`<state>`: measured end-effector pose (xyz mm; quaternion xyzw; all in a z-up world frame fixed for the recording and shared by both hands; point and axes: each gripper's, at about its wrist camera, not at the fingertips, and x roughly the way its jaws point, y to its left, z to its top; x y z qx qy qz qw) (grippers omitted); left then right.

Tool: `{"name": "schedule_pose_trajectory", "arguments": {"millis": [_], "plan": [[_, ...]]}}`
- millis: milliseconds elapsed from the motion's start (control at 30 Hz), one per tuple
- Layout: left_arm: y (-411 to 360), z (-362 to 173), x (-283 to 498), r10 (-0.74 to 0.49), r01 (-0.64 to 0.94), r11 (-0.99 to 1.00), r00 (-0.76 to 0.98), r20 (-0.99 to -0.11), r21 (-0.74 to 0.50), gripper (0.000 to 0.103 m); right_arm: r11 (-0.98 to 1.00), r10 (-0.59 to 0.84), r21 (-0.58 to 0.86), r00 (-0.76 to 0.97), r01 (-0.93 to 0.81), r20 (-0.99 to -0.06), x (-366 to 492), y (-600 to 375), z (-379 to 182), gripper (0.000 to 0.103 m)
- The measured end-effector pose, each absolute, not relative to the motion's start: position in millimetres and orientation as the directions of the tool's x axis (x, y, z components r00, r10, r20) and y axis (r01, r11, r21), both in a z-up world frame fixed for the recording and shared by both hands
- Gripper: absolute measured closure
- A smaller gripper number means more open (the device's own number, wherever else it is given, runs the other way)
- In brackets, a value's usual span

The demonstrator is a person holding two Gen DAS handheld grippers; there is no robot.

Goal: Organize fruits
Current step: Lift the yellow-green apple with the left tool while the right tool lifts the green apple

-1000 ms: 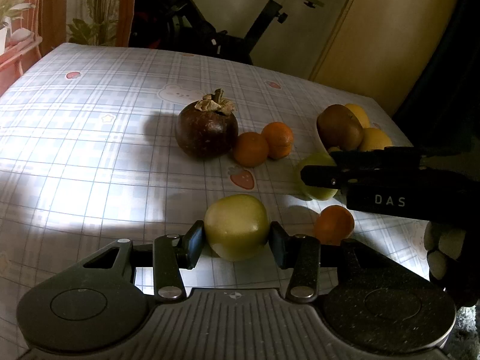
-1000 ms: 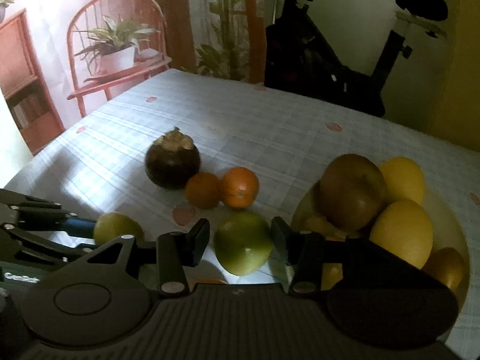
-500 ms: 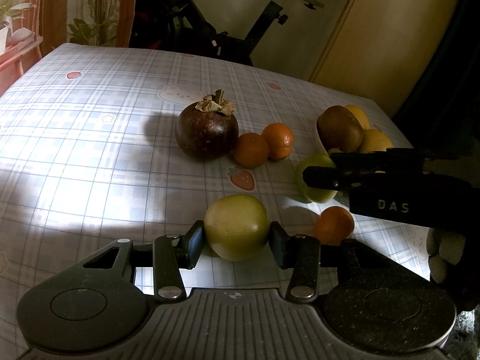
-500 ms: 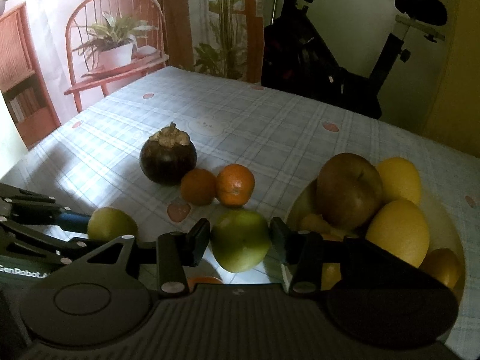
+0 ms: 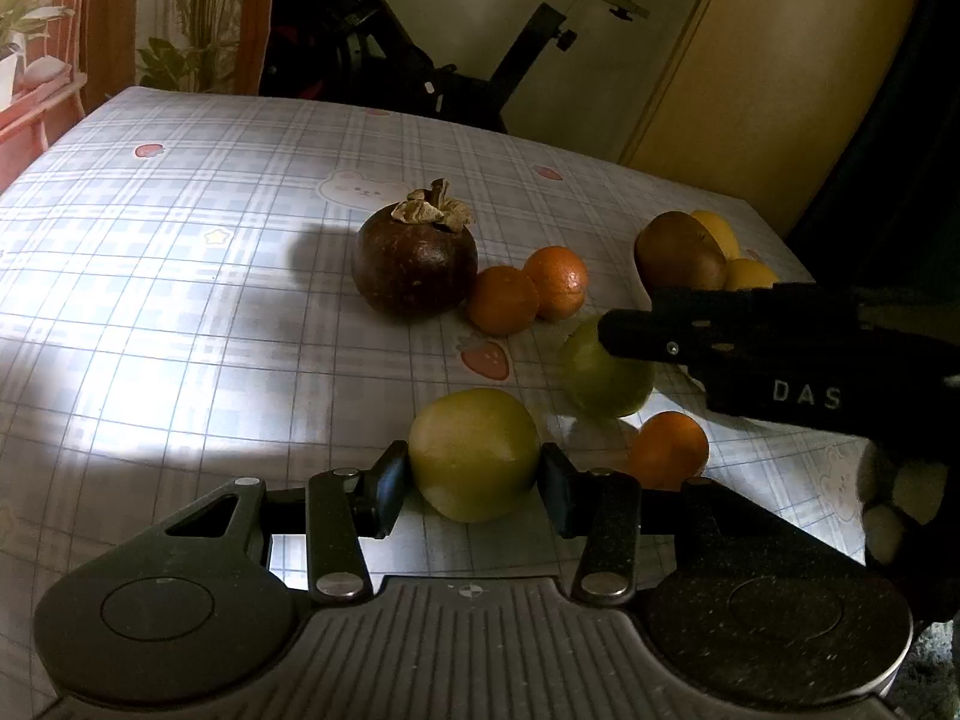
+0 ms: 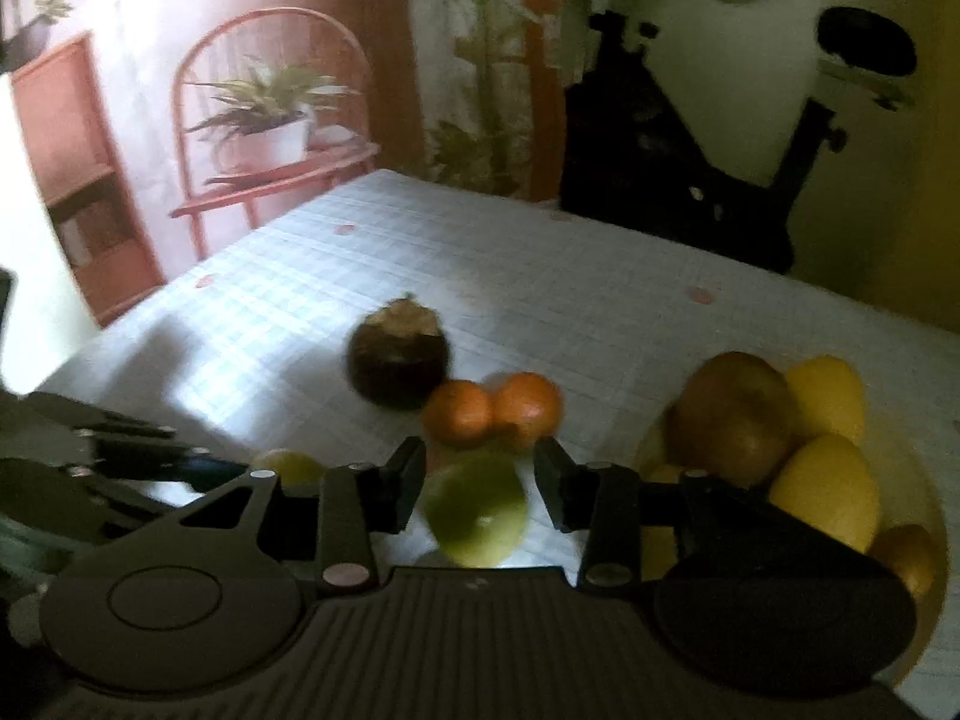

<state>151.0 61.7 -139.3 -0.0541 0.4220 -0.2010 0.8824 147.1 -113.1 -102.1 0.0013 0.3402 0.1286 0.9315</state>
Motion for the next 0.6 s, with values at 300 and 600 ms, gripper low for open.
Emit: {"name": "schedule_pose_trajectory", "arguments": {"millis": [300, 600], "plan": [[61.9, -140.0, 150.1, -0.402, 0.307, 0.913, 0.566, -0.72, -0.268, 0.054, 0.95, 0.304, 0.155, 0.683, -0.272, -0.664, 153.0, -109.1, -111.9, 0.054], [61.7, -140.1, 149.5, -0.4, 0.305, 0.914, 0.568, -0.719, -0.267, 0.054, 0.941, 0.335, 0.203, 0.669, -0.27, -0.663, 150.1, -110.0, -116.4, 0.056]]}}
